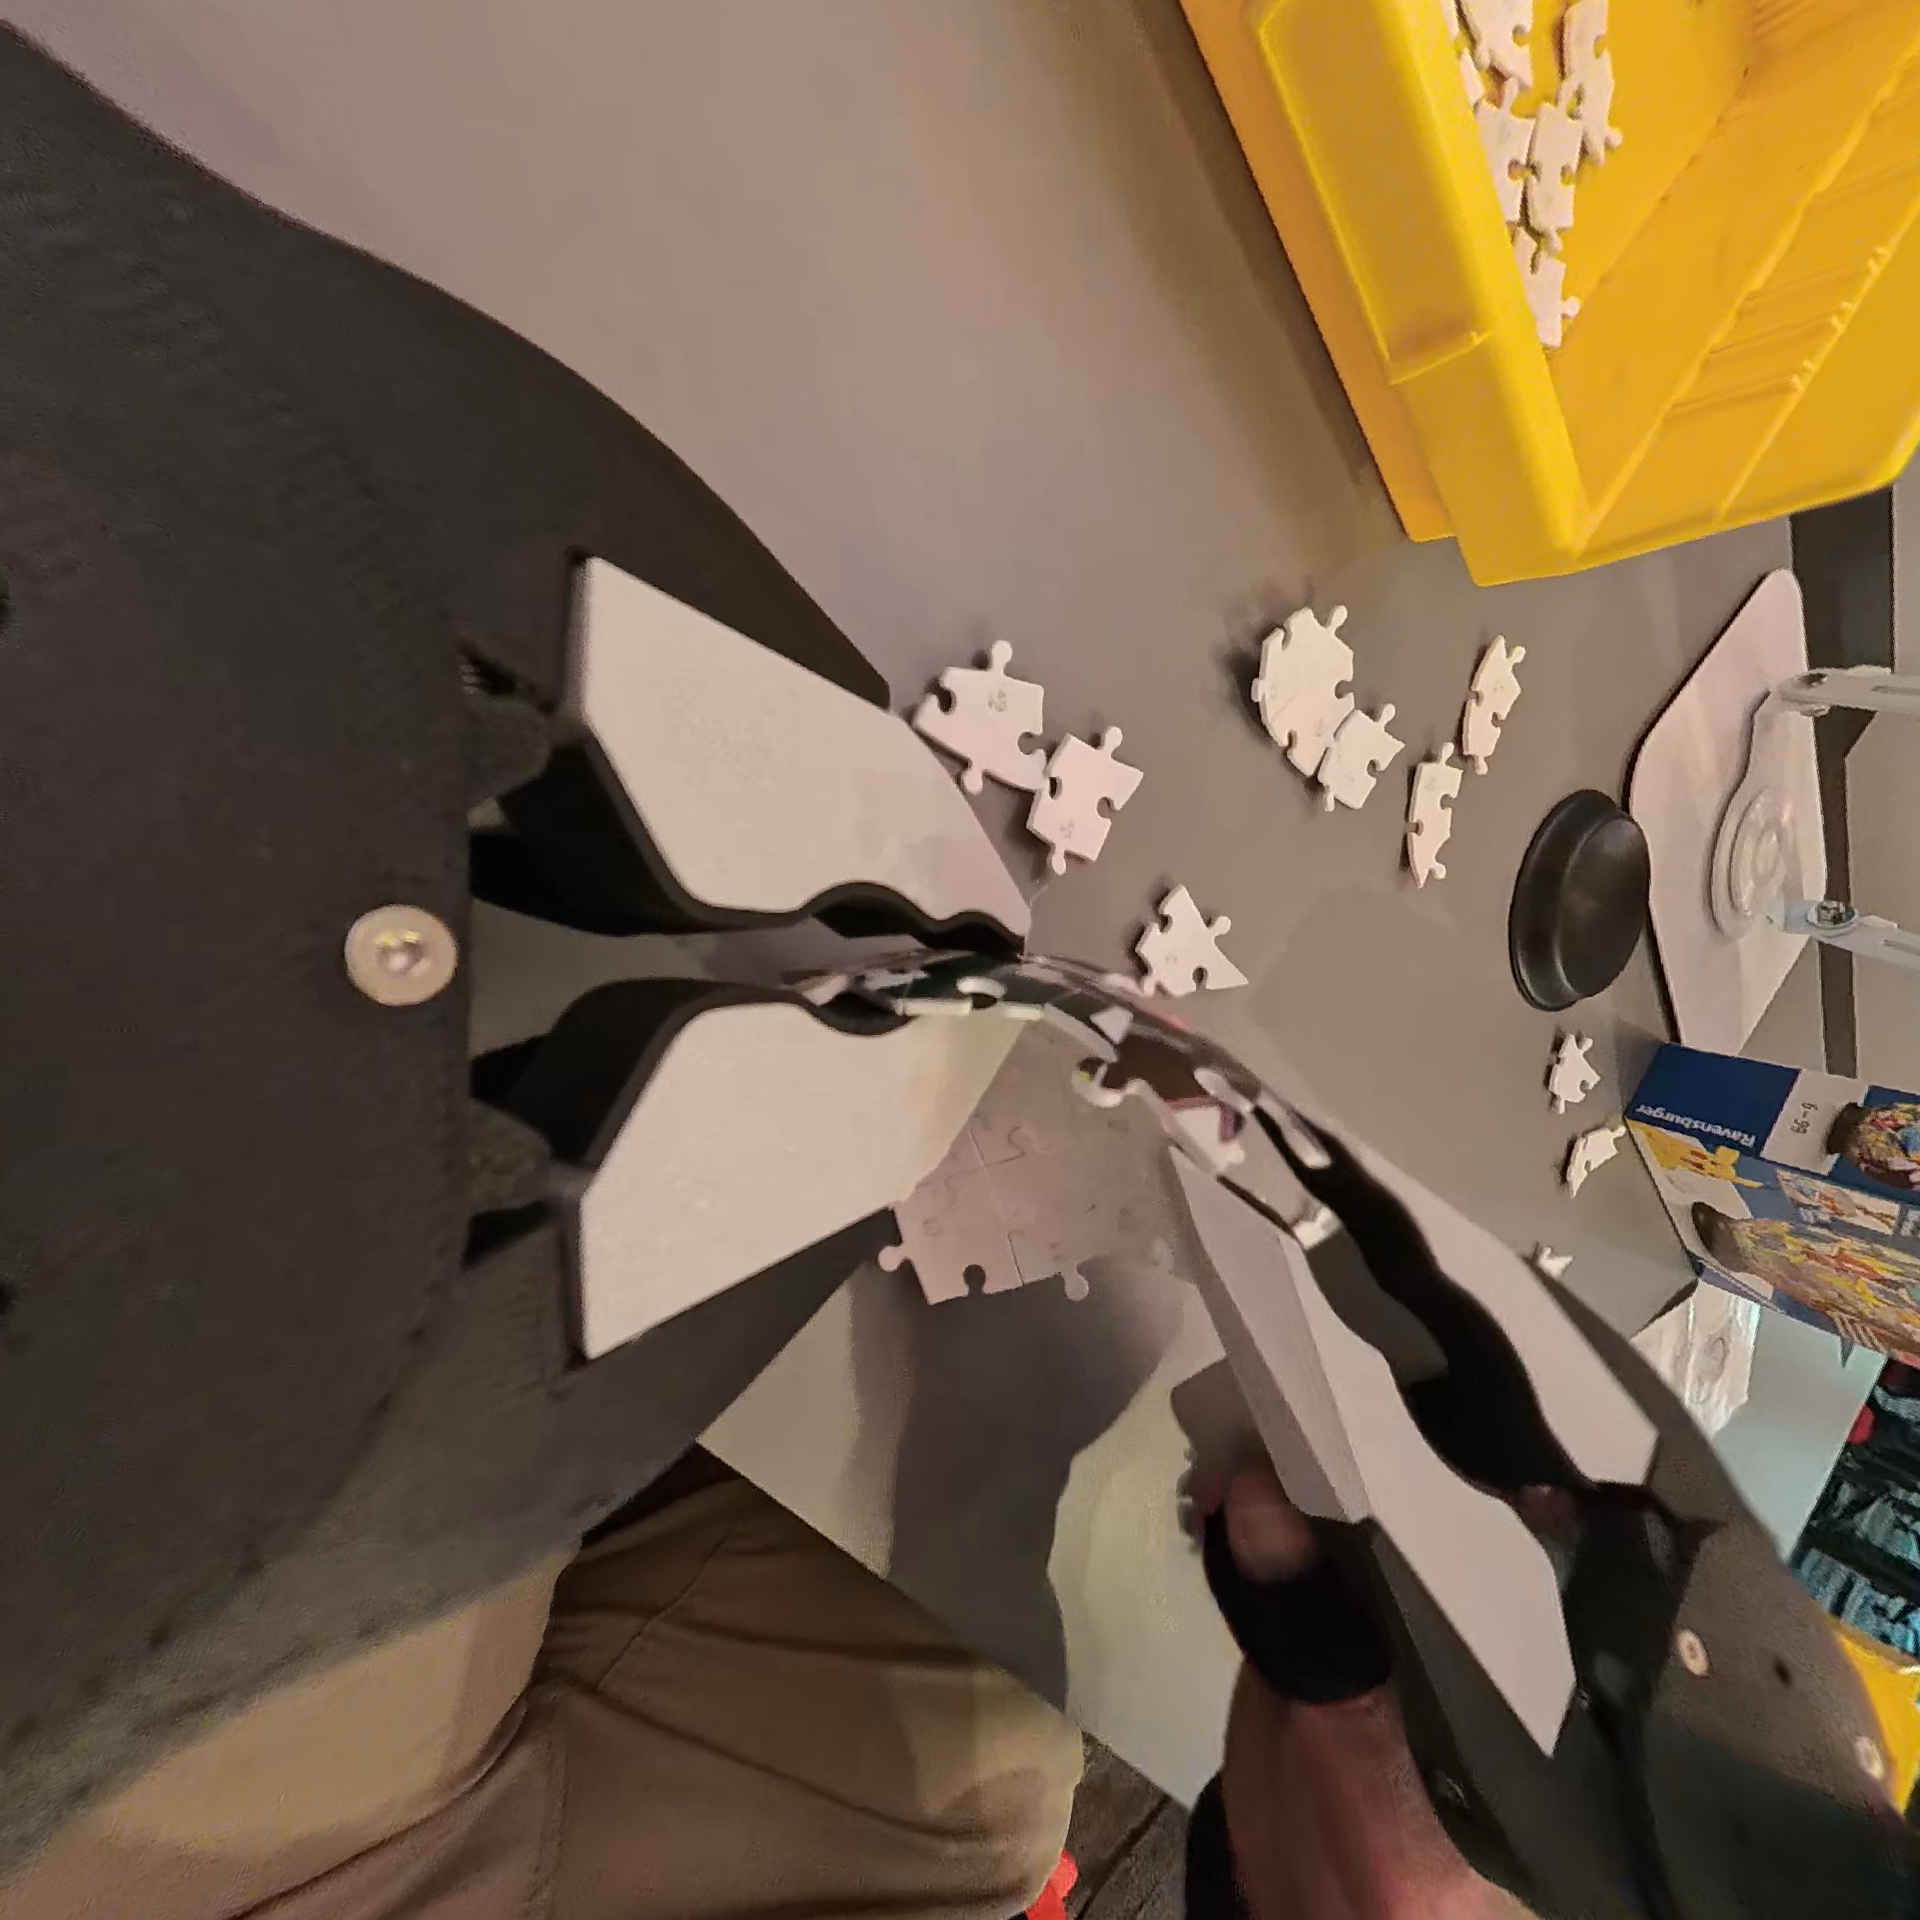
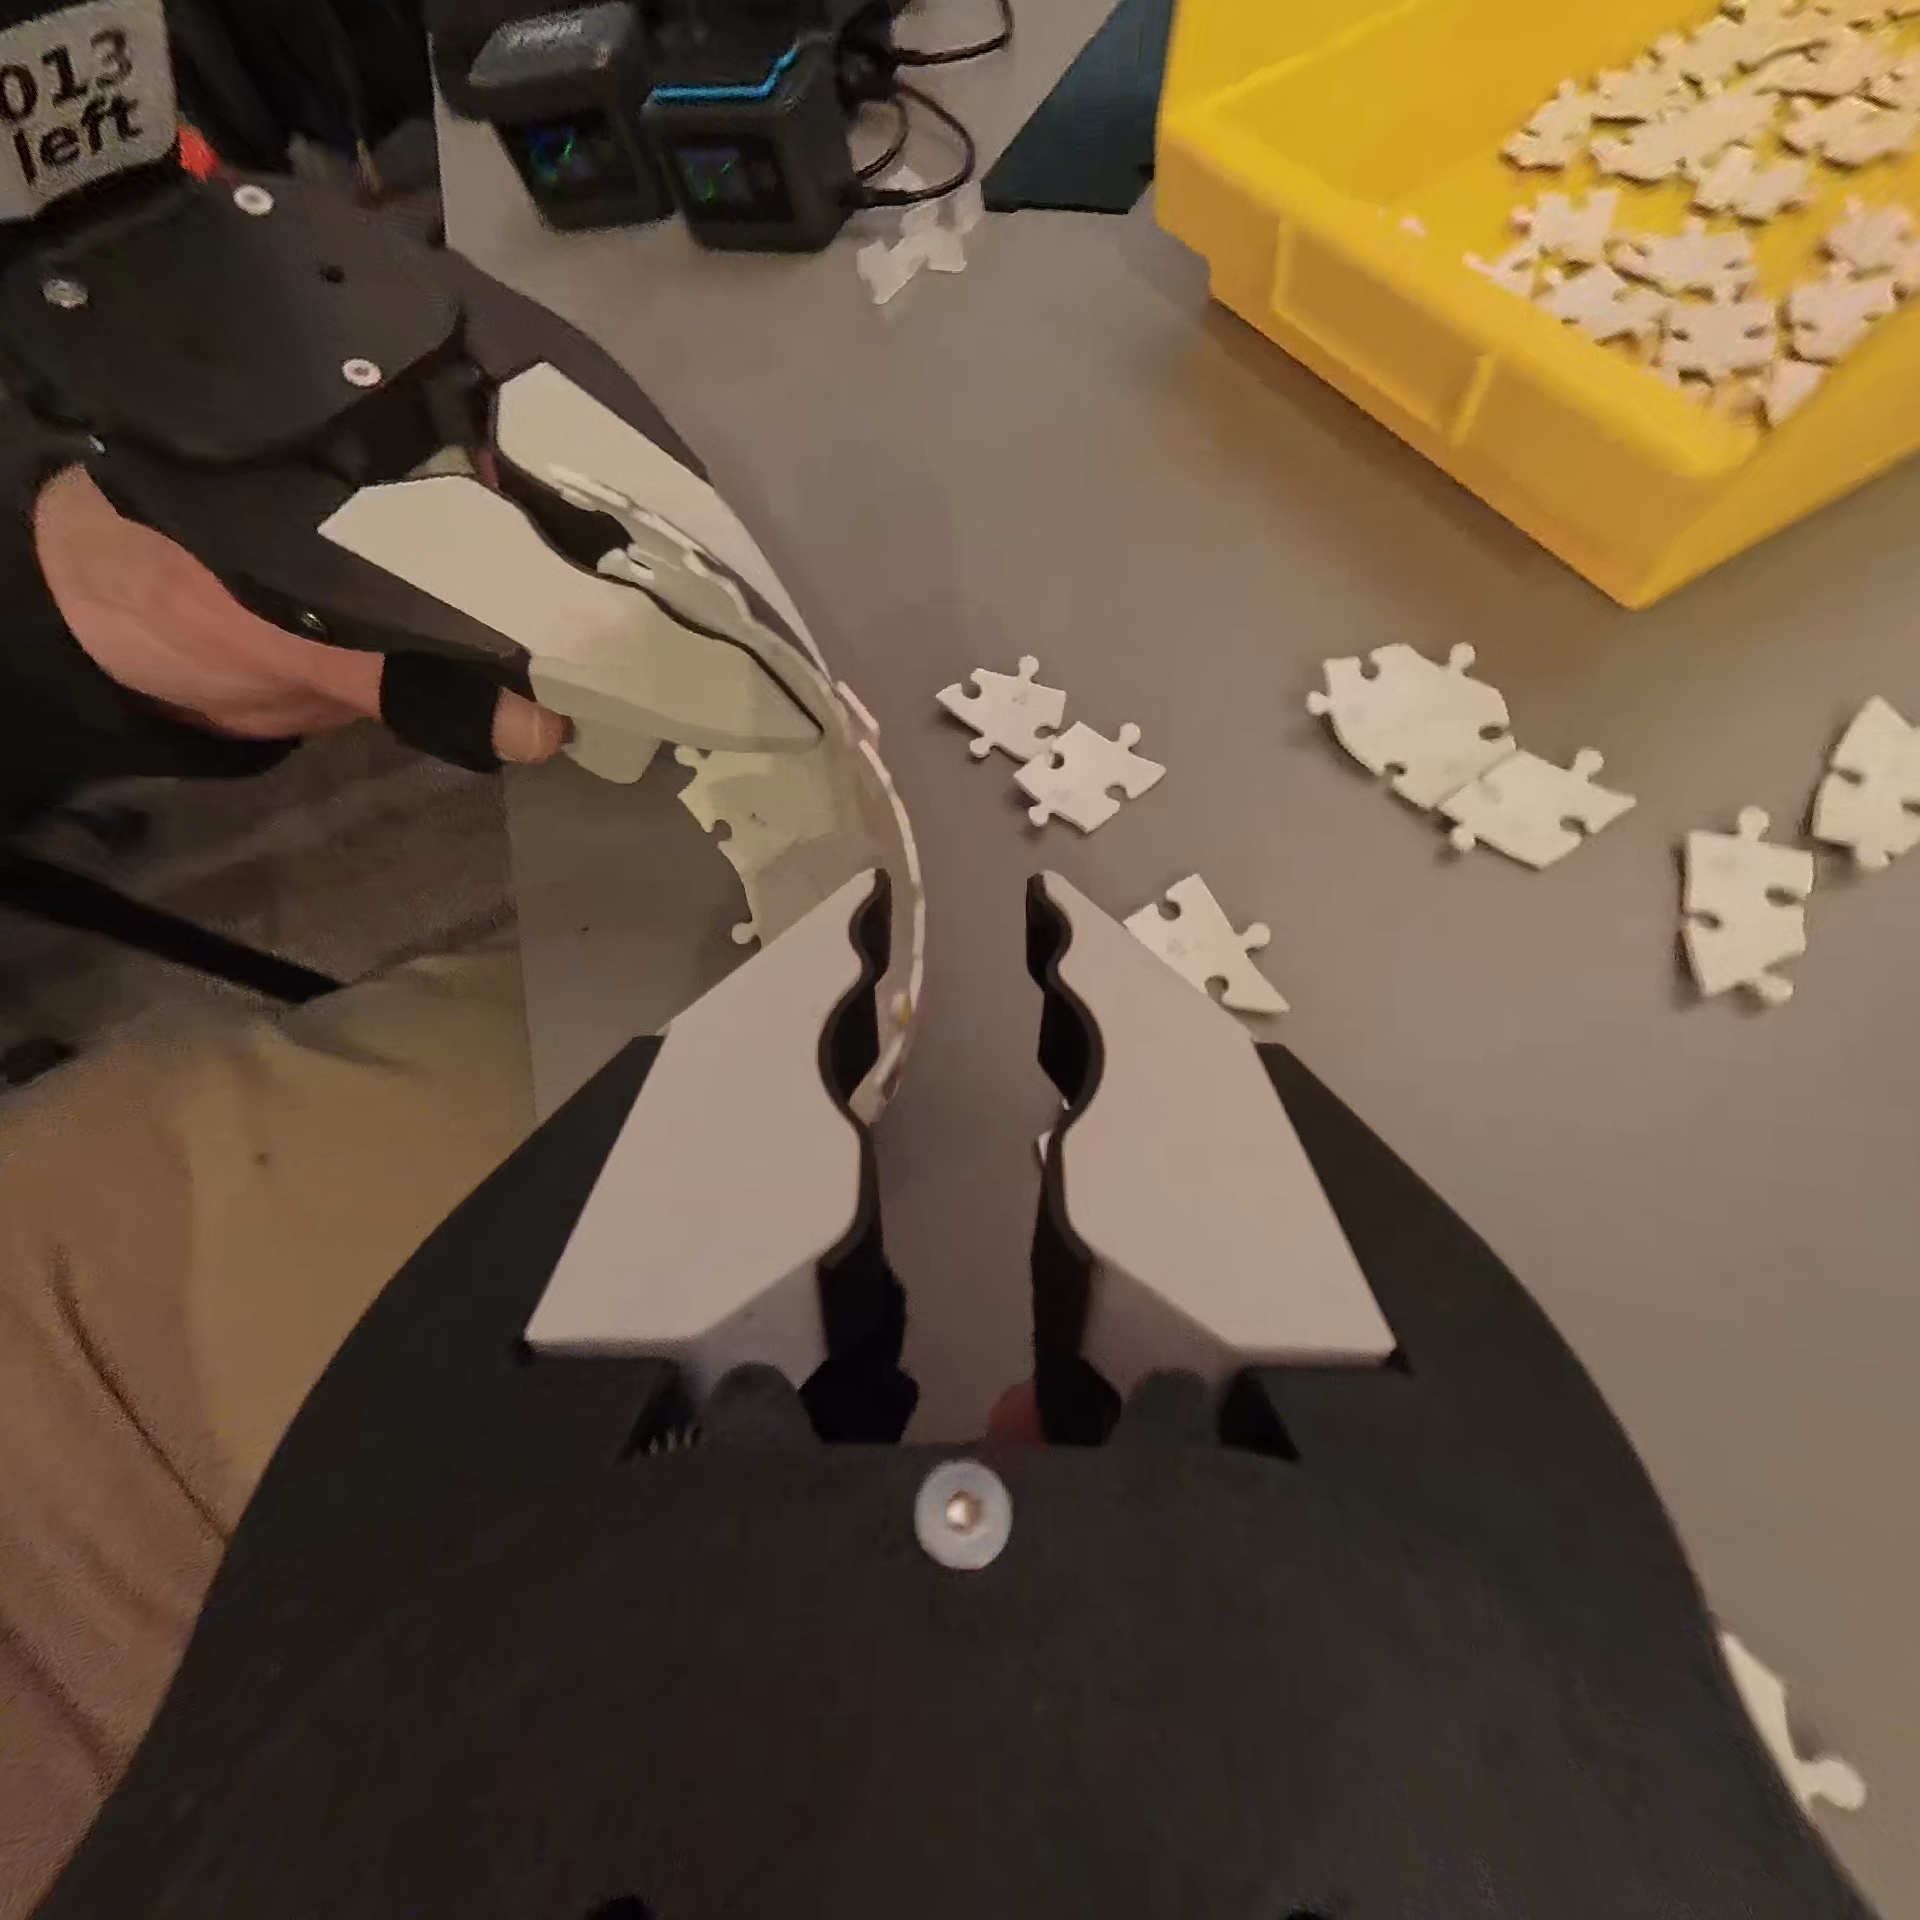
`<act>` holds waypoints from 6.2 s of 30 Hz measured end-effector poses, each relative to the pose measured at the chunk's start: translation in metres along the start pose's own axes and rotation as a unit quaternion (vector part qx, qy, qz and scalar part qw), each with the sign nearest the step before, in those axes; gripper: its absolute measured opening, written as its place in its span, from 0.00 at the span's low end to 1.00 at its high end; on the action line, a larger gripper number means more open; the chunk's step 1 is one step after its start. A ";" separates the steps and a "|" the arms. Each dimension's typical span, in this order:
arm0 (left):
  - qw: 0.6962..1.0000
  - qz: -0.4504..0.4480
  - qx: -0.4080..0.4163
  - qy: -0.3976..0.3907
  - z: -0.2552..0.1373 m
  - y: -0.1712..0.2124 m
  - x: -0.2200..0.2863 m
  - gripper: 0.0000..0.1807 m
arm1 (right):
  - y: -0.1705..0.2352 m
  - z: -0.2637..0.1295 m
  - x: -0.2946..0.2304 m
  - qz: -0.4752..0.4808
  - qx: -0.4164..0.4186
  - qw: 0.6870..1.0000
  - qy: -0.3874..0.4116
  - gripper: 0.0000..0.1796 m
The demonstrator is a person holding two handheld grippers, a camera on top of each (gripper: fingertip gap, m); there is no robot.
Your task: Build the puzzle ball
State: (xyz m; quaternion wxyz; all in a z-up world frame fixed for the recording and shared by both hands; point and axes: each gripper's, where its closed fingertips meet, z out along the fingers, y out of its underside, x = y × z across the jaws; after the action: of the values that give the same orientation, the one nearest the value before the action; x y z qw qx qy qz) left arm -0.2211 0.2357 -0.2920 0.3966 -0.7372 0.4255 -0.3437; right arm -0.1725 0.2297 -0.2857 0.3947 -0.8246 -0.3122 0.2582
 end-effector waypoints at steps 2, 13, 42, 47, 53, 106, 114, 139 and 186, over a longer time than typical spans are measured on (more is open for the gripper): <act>1.000 0.009 -0.007 0.007 0.003 0.000 0.005 0.02 | 0.000 0.005 -0.007 -0.022 -0.015 0.999 -0.018 0.12; 0.998 0.035 -0.016 0.051 0.010 -0.001 0.024 0.09 | 0.010 0.012 -0.016 -0.038 -0.050 0.997 -0.055 0.01; 0.992 0.054 -0.041 0.105 0.017 0.004 0.035 0.02 | 0.017 0.011 -0.026 0.018 -0.058 0.988 -0.142 0.00; 0.991 0.052 -0.042 0.115 0.017 0.005 0.037 0.02 | 0.018 0.011 -0.027 0.045 -0.058 0.984 -0.160 0.00; 0.991 0.040 -0.040 0.118 0.016 0.004 0.036 0.02 | 0.017 0.011 -0.028 0.034 -0.043 0.984 -0.172 0.01; 0.989 0.043 -0.059 0.130 0.020 0.010 0.041 0.02 | 0.006 0.005 -0.028 -0.092 -0.044 0.987 -0.121 0.03; 0.989 0.043 -0.062 0.128 0.020 0.010 0.041 0.02 | 0.009 0.007 -0.031 -0.082 -0.043 0.988 -0.125 0.01; 0.988 0.043 -0.078 0.123 0.021 0.013 0.039 0.02 | 0.006 0.005 -0.030 -0.120 -0.045 0.986 -0.110 0.00; 0.987 0.011 -0.068 0.146 0.017 0.009 0.039 0.01 | 0.004 0.005 -0.032 -0.134 -0.024 0.983 -0.125 0.00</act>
State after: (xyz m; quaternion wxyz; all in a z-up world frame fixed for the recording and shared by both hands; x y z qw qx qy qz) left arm -0.1941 0.2028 -0.3008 0.2827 -0.6994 0.5097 -0.4137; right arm -0.1959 0.2073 -0.2864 0.3635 -0.7460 -0.4731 0.2958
